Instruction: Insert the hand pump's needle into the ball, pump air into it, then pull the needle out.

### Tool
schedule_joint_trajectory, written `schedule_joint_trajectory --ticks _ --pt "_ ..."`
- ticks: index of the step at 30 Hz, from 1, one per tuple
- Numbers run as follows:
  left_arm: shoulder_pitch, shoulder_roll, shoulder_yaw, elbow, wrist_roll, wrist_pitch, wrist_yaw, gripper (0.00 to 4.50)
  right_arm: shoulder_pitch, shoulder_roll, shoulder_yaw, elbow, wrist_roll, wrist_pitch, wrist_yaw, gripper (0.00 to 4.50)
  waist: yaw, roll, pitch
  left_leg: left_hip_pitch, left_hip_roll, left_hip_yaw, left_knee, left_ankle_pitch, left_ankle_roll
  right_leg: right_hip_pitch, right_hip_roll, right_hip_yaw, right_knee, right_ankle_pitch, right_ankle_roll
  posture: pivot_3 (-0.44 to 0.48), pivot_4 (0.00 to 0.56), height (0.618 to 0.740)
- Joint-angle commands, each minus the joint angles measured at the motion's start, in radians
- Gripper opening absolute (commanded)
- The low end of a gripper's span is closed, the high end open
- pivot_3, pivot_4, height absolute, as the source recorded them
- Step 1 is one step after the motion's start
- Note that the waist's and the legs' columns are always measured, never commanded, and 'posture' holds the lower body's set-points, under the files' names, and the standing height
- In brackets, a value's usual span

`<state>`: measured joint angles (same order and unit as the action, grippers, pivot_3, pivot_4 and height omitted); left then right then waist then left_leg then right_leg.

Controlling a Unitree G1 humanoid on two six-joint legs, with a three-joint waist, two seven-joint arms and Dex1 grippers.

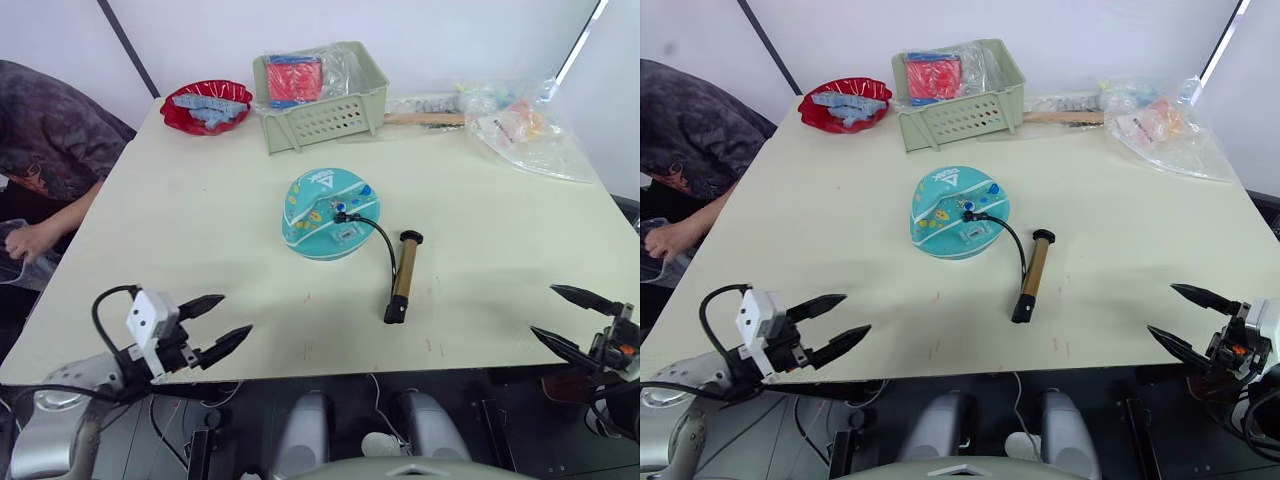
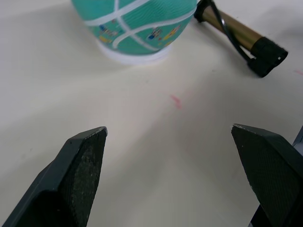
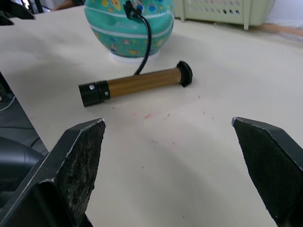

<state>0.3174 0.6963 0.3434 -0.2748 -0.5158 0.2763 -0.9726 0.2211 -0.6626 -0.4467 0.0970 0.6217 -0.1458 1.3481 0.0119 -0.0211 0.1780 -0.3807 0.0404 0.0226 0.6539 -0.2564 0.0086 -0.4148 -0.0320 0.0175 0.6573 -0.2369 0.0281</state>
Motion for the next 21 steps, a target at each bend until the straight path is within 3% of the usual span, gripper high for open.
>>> schedule_joint_trajectory --ticks 1,6,14,21 --pt "-0.020 -0.014 -0.052 -0.124 -0.028 0.091 0.074 4.43 0.010 -0.006 -0.007 -0.051 0.031 0.014 0.018 4.50 0.000 0.000 0.000 0.000 0.000 0.000 0.000 0.000 0.000 0.000 0.000 0.000 0.000 0.000 0.000 0.000 0.150 0.738" --pt "-0.160 -0.073 -0.247 -0.258 0.004 0.270 0.232 4.43 0.018 -0.008 0.011 -0.105 0.058 0.043 0.045 4.50 0.000 0.000 0.000 0.000 0.000 0.000 0.000 0.000 0.000 0.000 0.001 0.000 0.000 0.000 0.000 0.000 0.150 0.738" --pt "-0.397 -0.161 -0.527 -0.225 0.140 0.412 0.348 4.43 0.003 0.009 0.054 -0.134 0.044 0.042 0.046 4.50 -0.005 0.000 -0.001 0.001 -0.001 -0.002 0.003 0.000 0.000 0.002 0.002 0.001 0.002 0.000 0.001 0.000 0.150 0.738" --pt "-0.520 -0.297 -0.623 -0.193 0.181 0.583 0.483 4.43 0.018 0.021 0.059 -0.160 0.042 0.035 0.037 4.50 -0.002 0.000 -0.002 0.000 -0.001 -0.002 0.005 0.000 0.000 0.002 0.002 0.000 0.003 0.002 0.004 0.000 0.150 0.738"
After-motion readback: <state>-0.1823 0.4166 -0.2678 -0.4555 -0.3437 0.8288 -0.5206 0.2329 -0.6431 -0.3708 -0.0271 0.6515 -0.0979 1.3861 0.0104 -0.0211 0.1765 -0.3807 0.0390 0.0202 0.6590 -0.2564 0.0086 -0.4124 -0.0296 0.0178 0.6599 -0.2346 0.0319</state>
